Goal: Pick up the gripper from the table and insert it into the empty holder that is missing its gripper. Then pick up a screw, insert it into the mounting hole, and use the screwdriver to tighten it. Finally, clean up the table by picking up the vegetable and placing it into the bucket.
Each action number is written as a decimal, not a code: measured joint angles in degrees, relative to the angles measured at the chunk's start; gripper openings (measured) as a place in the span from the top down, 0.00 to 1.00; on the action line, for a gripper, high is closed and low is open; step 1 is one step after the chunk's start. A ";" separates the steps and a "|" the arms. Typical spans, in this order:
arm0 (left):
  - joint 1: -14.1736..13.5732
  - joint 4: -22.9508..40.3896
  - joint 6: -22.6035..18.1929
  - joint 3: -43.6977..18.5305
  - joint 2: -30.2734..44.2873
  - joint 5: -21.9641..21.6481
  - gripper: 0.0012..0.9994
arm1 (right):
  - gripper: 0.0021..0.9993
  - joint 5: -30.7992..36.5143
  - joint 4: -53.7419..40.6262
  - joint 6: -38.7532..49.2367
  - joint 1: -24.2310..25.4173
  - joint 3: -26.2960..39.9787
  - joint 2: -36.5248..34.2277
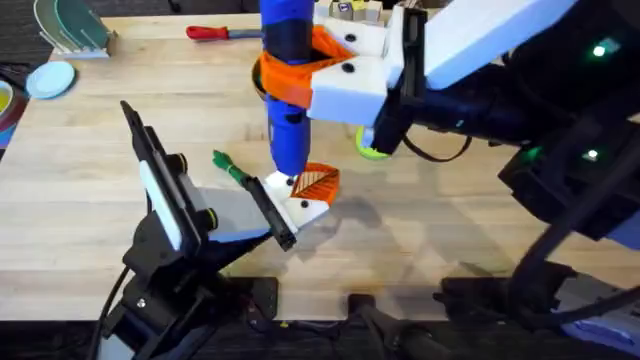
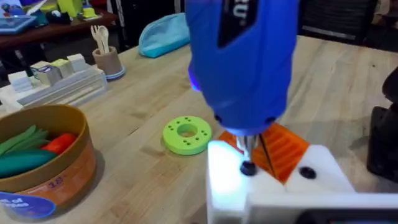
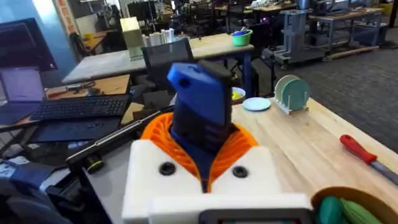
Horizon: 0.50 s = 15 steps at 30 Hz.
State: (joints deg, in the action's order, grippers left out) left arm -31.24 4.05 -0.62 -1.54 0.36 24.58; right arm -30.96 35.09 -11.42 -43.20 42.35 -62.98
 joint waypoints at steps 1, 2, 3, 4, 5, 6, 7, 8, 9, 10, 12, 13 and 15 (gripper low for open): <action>0.00 0.01 0.00 0.00 0.00 0.00 1.00 | 0.98 0.00 0.00 0.00 0.00 0.00 0.00; 0.00 0.00 0.00 0.00 0.00 0.00 1.00 | 0.98 0.00 0.00 0.00 0.00 0.00 0.00; 0.00 0.02 0.00 0.00 0.00 0.00 1.00 | 0.98 0.00 0.00 0.00 0.00 0.00 -0.02; 0.00 0.01 0.00 0.00 0.00 0.00 1.00 | 0.98 0.00 0.02 -0.06 0.00 0.00 -0.02; 0.00 0.01 0.00 0.00 0.00 0.00 1.00 | 0.98 0.00 0.01 -0.16 0.00 0.00 -0.04; 0.00 0.02 0.00 0.00 0.00 0.00 1.00 | 0.98 0.00 0.00 -0.20 0.00 0.00 -0.04; 0.00 0.02 0.00 0.00 0.00 0.00 1.00 | 0.98 0.00 0.00 -0.23 -0.01 0.00 -0.06; 0.00 0.02 0.00 0.00 0.00 0.00 1.00 | 0.98 0.01 0.04 -0.30 -0.03 0.00 -0.14; 0.00 0.02 0.00 0.00 0.00 0.00 1.00 | 0.98 0.00 0.04 -0.37 -0.11 0.00 -0.28; 0.00 0.02 0.00 0.00 0.00 0.00 1.00 | 0.98 0.02 0.04 -0.38 -0.18 0.00 -0.48; 0.00 0.26 0.00 0.00 0.00 -0.02 1.00 | 0.98 0.04 0.09 -0.46 -0.28 0.00 -0.92; 0.00 0.42 0.00 0.04 0.00 -0.02 1.00 | 0.98 0.03 0.09 -0.57 -0.28 0.00 -1.01; 0.00 0.40 0.00 0.07 0.00 -0.02 1.00 | 0.98 0.02 0.08 -0.59 -0.28 0.00 -1.01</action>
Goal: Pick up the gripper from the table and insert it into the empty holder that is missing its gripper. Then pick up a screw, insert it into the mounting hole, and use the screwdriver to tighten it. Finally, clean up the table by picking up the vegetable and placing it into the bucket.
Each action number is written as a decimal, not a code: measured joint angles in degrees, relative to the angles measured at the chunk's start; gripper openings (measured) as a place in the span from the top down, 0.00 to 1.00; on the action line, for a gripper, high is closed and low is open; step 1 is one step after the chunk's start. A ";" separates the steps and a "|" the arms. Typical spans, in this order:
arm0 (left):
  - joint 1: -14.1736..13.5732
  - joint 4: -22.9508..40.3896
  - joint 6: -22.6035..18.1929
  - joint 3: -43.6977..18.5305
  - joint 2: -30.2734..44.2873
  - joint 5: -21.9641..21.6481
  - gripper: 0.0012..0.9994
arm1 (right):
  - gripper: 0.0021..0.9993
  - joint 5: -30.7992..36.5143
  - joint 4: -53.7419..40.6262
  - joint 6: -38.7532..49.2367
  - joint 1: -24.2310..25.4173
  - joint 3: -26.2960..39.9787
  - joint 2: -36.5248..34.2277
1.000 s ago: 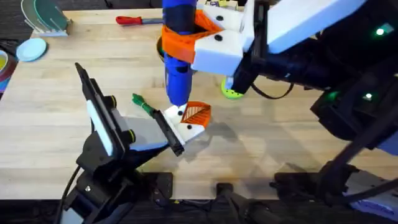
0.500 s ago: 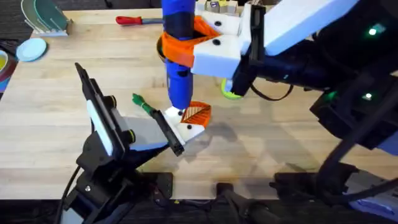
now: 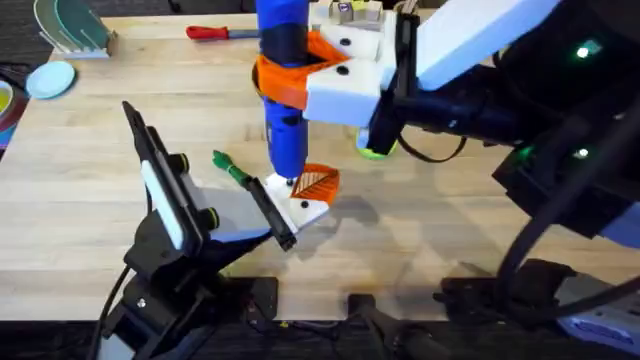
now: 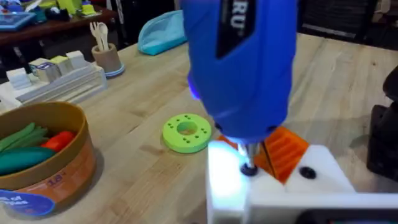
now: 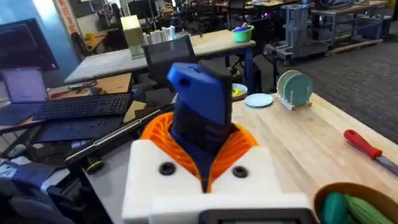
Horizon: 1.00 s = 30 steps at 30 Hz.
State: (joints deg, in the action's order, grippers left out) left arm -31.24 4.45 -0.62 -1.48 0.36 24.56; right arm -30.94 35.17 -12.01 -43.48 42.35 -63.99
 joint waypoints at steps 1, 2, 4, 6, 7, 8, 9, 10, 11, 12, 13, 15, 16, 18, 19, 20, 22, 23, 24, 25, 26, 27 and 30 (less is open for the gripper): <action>0.00 0.00 0.00 0.00 0.00 0.00 1.00 | 0.98 0.00 -0.02 0.00 0.00 0.00 0.00; 0.00 0.03 0.00 0.00 0.00 0.00 1.00 | 0.98 0.00 -0.03 0.00 0.00 0.00 0.00; 0.00 0.00 0.00 0.00 0.00 0.02 1.00 | 0.98 0.00 -0.10 0.00 0.00 0.00 0.00; 0.00 0.02 0.00 0.00 0.00 0.00 1.00 | 0.98 0.00 -0.12 0.00 0.00 0.00 0.00; 0.00 0.02 0.00 0.00 0.00 0.00 1.00 | 0.98 0.00 -0.13 0.00 0.00 0.00 0.00; 0.00 0.01 0.00 0.00 0.00 0.00 1.00 | 0.98 0.00 -0.12 0.00 0.00 0.00 0.00; 0.00 0.01 0.00 0.00 0.00 0.00 1.00 | 0.98 0.00 -0.10 0.00 0.00 0.00 0.00; 0.00 0.02 0.00 0.00 0.00 0.00 1.00 | 0.98 0.02 -0.08 0.00 0.02 0.00 0.00; 0.00 0.00 0.00 0.00 0.00 0.00 1.00 | 0.98 0.00 0.15 0.00 0.12 0.00 0.00; 0.00 -0.04 0.00 0.00 0.00 -0.02 1.00 | 0.98 -0.03 0.82 -0.02 0.24 0.00 -0.03; 0.00 -0.13 0.00 0.00 0.00 0.00 1.00 | 0.98 -0.08 2.32 -0.22 0.43 -0.02 -0.17; 0.00 -0.22 0.00 0.00 0.00 0.00 1.00 | 0.98 -0.28 7.91 -1.22 1.39 -0.13 -0.46; 0.00 -0.21 0.00 0.00 0.00 0.00 1.00 | 0.98 -0.34 11.34 -1.93 2.24 -0.13 -0.48; 0.00 -0.22 0.00 0.00 0.00 0.00 1.00 | 0.98 -0.40 17.02 -3.53 4.63 -0.13 -0.30; 0.00 -0.22 0.00 0.00 0.00 0.00 1.00 | 0.98 -0.42 18.33 -4.36 6.09 -0.13 -0.01; 0.00 -0.22 0.00 0.00 0.00 0.00 1.00 | 0.98 -0.42 18.63 -5.06 7.81 -0.13 0.32; 0.00 -0.22 0.00 0.00 0.00 0.00 1.00 | 0.98 -0.39 16.89 -5.97 10.75 -0.13 0.61; 0.00 -0.22 0.00 0.00 0.00 0.00 1.00 | 0.98 -0.39 15.01 -5.99 12.20 -0.11 0.61; 0.00 -0.22 0.00 0.00 0.00 0.00 1.00 | 0.98 -0.39 12.43 -5.68 13.69 -0.11 0.61; 0.00 -0.22 0.00 0.00 0.00 0.00 1.00 | 0.98 -0.34 8.76 -4.71 15.45 -0.11 0.60; 0.00 -0.22 0.00 0.00 0.00 0.00 1.00 | 0.98 0.00 5.44 -3.62 16.95 -0.11 0.59; 0.00 -0.22 0.00 0.00 0.00 0.00 1.00 | 0.98 0.54 1.98 -2.11 18.49 -0.11 0.59; 0.00 -0.22 0.00 0.00 0.00 0.00 1.00 | 0.98 3.12 -6.42 5.37 23.47 -0.13 0.30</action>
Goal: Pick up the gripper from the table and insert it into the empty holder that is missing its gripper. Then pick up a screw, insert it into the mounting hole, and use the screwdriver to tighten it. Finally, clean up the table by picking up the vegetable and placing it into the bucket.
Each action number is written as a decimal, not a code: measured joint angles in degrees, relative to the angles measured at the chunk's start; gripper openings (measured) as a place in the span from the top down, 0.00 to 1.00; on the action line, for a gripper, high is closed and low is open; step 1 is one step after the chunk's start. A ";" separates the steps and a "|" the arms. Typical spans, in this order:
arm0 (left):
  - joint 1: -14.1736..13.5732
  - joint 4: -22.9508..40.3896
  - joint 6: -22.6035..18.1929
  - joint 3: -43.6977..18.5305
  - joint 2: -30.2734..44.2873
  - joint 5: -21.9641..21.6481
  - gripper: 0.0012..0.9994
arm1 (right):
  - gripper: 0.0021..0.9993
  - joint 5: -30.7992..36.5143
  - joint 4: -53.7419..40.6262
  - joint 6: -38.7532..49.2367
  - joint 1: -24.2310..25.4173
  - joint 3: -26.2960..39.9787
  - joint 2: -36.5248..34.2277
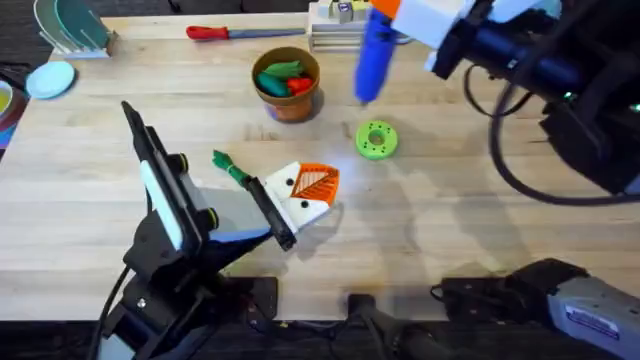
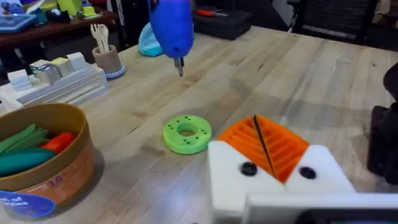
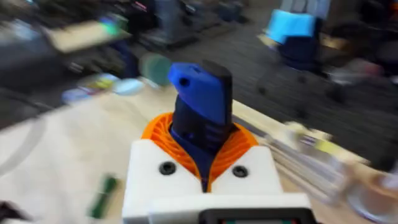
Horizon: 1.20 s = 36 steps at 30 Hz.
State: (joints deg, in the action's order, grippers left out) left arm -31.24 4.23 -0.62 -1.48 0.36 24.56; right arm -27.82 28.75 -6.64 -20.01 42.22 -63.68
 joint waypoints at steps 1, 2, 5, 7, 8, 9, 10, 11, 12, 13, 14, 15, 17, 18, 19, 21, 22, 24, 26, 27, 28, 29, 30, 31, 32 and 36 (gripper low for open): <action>0.00 0.00 0.00 0.00 0.00 0.00 1.00 | 0.98 1.27 -1.86 3.27 1.62 0.00 -0.21; 0.00 0.00 0.00 0.00 0.00 0.00 1.00 | 0.98 2.73 -3.30 6.47 3.12 0.00 -0.31; 0.00 0.00 0.00 0.00 0.00 0.00 1.00 | 0.98 8.94 -7.62 16.72 6.29 0.00 -0.30; 0.00 0.00 0.00 0.00 0.00 0.00 1.00 | 0.98 14.15 -11.33 23.44 7.24 0.00 -0.31; 0.00 0.00 0.00 0.00 0.00 0.00 1.00 | 0.98 17.25 -13.29 27.11 7.54 0.00 -0.46; 0.00 0.00 0.00 0.00 0.00 0.00 1.00 | 0.98 20.40 -14.90 30.85 7.73 0.00 -0.81; 0.00 0.00 0.00 0.00 0.00 0.00 1.00 | 0.98 23.98 -16.49 35.16 7.85 0.00 -1.49; 0.00 0.00 0.00 0.00 0.00 0.00 1.00 | 0.98 26.58 -17.51 38.60 7.89 0.00 -2.25; 0.00 0.00 0.00 0.00 0.00 0.00 1.00 | 0.98 29.34 -18.70 42.58 7.89 0.00 -3.39; 0.00 0.00 0.00 0.00 0.00 0.00 1.00 | 0.98 31.58 -19.73 46.02 7.89 0.00 -4.56; 0.00 0.00 0.00 0.00 0.00 0.00 1.00 | 0.98 33.77 -20.78 49.47 7.90 0.00 -6.08; 0.00 0.00 0.00 0.00 0.00 0.00 1.00 | 0.98 35.61 -21.72 52.44 7.93 0.00 -7.66; 0.00 0.00 0.00 0.00 0.00 0.00 1.00 | 0.98 38.56 -23.20 57.47 7.94 0.00 -11.23; 0.00 0.00 0.00 0.00 0.00 0.00 1.00 | 0.98 39.86 -23.39 59.47 7.94 0.00 -13.14; 0.00 0.00 0.00 0.00 0.00 0.00 1.00 | 0.98 41.01 -23.38 61.27 7.94 0.00 -15.11; 0.00 0.00 0.00 0.00 0.00 0.00 1.00 | 0.98 42.55 -23.36 63.81 7.94 0.00 -18.32; 0.00 0.00 0.00 0.00 0.00 0.00 1.00 | 0.98 43.11 -23.41 64.70 7.94 0.00 -19.76; 0.00 0.00 0.00 0.00 0.00 0.00 1.00 | 0.98 43.72 -23.36 65.97 7.94 0.00 -22.03; 0.00 0.00 0.00 0.00 0.00 0.00 1.00 | 0.98 44.18 -23.30 66.97 7.94 0.00 -23.99; 0.00 0.00 0.00 0.00 0.00 0.00 1.00 | 0.98 44.40 -23.23 67.32 7.94 0.00 -24.74; 0.00 0.00 0.00 0.00 0.00 0.00 1.00 | 0.98 44.64 -23.32 67.90 7.92 0.00 -25.50; 0.00 0.00 0.00 0.00 0.00 0.00 1.00 | 0.98 44.72 -23.51 68.22 7.92 0.00 -25.92; 0.00 0.00 0.00 0.00 0.00 0.00 1.00 | 0.98 44.89 -24.01 68.63 7.92 0.02 -26.49; 0.00 0.00 0.00 0.00 0.00 0.00 1.00 | 0.98 45.01 -24.69 68.93 7.92 0.02 -26.84; 0.00 0.00 0.00 0.00 0.00 0.00 1.00 | 0.95 45.14 -25.70 69.11 7.92 0.04 -27.15; 0.00 0.00 0.00 0.00 0.00 0.00 1.00 | 0.81 45.51 -28.06 69.29 7.76 0.62 -27.54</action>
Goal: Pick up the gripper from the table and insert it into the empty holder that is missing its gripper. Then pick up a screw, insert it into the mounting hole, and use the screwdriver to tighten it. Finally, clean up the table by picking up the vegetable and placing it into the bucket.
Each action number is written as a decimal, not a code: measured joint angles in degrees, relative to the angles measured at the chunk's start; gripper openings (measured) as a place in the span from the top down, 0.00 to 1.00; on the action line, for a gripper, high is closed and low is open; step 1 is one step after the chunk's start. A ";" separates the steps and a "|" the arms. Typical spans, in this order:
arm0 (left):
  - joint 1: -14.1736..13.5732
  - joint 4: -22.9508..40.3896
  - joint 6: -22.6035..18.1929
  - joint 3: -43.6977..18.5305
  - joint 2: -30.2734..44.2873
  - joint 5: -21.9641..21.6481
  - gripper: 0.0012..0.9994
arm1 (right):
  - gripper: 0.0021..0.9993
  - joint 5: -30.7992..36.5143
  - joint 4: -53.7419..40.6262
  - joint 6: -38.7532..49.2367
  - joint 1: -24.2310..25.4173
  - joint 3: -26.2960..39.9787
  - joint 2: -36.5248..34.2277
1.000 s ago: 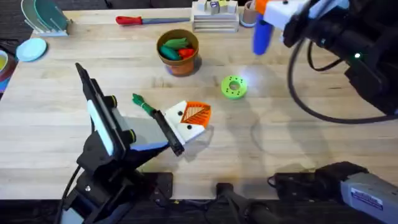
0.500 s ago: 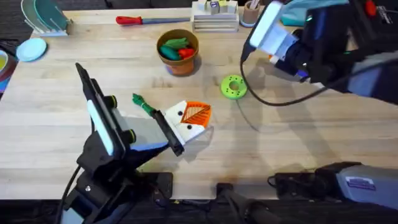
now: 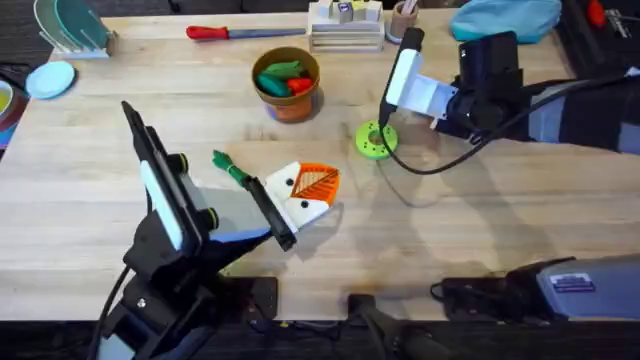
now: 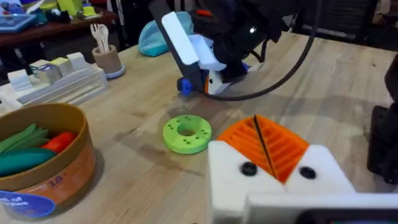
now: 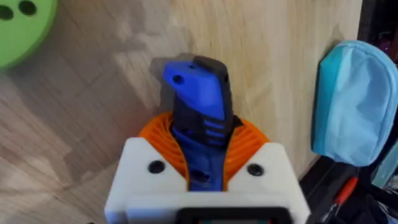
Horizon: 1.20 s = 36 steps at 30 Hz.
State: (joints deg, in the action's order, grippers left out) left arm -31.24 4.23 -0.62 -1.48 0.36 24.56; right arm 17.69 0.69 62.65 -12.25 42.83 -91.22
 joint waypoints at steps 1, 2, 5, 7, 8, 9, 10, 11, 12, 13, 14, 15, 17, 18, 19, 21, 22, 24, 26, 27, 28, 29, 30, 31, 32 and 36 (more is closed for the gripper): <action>0.00 -0.01 0.00 0.00 0.00 0.00 1.00 | 0.76 0.05 -0.55 -0.01 -0.09 0.23 -0.02; 0.00 0.00 0.00 0.00 0.00 0.00 1.00 | 0.71 0.04 -0.91 -0.06 -0.12 0.39 -0.02; 0.00 0.00 0.00 0.00 0.00 0.00 1.00 | 0.33 -0.13 -1.95 0.13 -0.36 1.11 0.00; 0.00 0.00 0.00 0.00 0.00 -0.02 1.00 | 0.05 0.18 -2.86 0.35 -0.59 2.24 0.47; 0.00 0.00 0.00 0.00 0.00 -0.01 1.00 | 0.02 0.22 -3.56 0.33 -0.79 2.53 0.76; 0.00 0.00 0.00 0.00 0.00 -0.02 1.00 | 0.01 0.24 -4.12 0.33 -1.19 2.55 0.90; 0.00 0.00 0.00 0.00 0.00 0.00 1.00 | 0.01 0.42 -4.25 0.22 -1.62 2.55 0.88; 0.00 -0.01 0.00 0.00 0.00 0.00 1.00 | 0.01 0.55 -4.41 0.10 -1.93 2.55 0.88; 0.00 -0.01 0.00 0.00 0.00 -0.02 1.00 | 0.01 0.74 -4.52 -0.12 -2.23 2.55 0.88; 0.00 -0.02 -0.05 0.00 0.00 0.00 0.99 | 0.01 0.98 -4.57 -0.53 -2.60 2.55 0.88; 0.00 -0.03 -0.19 0.00 0.00 -0.01 0.92 | 0.01 1.21 -4.62 -0.97 -2.84 2.55 0.88; 0.00 -0.06 -0.19 0.00 0.00 -0.07 0.77 | 0.01 1.77 -4.67 -1.65 -3.15 2.55 0.88; 0.00 -0.09 -0.20 0.00 0.00 -0.15 0.44 | 0.01 2.87 -4.95 -3.86 -3.74 2.53 0.90; 0.00 -0.11 -0.21 0.00 0.00 -0.15 0.30 | 0.01 3.63 -5.04 -5.29 -4.06 2.53 0.89; 0.00 -0.11 -0.20 0.00 0.00 -0.15 0.15 | 0.01 4.18 -5.23 -6.80 -4.25 2.53 0.90; 0.00 -0.11 -0.02 0.00 0.00 -0.17 0.02 | 0.01 5.44 -5.58 -10.64 -4.67 2.50 1.02; 0.00 -0.11 0.00 0.00 0.00 -0.17 0.01 | 0.01 5.55 -5.92 -12.79 -4.82 2.43 1.30; 0.00 -0.13 -0.01 0.00 0.00 -0.17 0.01 | 0.01 5.38 -7.30 -17.45 -5.31 2.21 2.27; 0.00 -0.13 -0.02 0.00 0.00 -0.17 0.01 | 0.01 4.92 -9.34 -21.84 -5.90 1.70 3.65; 0.00 -0.13 -0.01 0.00 0.00 -0.17 0.01 | 0.01 4.78 -10.68 -23.69 -6.13 1.46 4.43; 0.00 -0.15 -0.08 0.00 0.00 -0.27 0.01 | 0.01 4.57 -12.27 -25.79 -6.37 1.21 5.47; 0.00 -0.15 -0.28 0.00 0.00 -0.45 0.01 | 0.01 4.42 -13.52 -27.39 -6.46 1.09 6.36; 0.00 -0.13 -0.44 0.00 0.00 -0.78 0.01 | 0.01 4.30 -14.68 -28.99 -6.47 0.92 7.48; 0.00 -0.13 -0.47 0.00 0.00 -1.05 0.01 | 0.01 4.25 -15.89 -30.80 -6.47 0.80 8.99; 0.00 -0.19 -0.48 0.00 0.00 -1.31 0.01 | 0.01 4.12 -16.83 -32.36 -6.47 0.78 10.34; -0.02 -1.07 2.34 -0.18 0.00 -4.19 0.01 | 0.01 3.89 -18.87 -38.61 -6.45 0.76 16.40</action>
State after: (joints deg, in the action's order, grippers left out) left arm -31.27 3.16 1.71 -1.65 0.36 20.36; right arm 21.58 -18.18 24.04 -18.70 43.59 -74.82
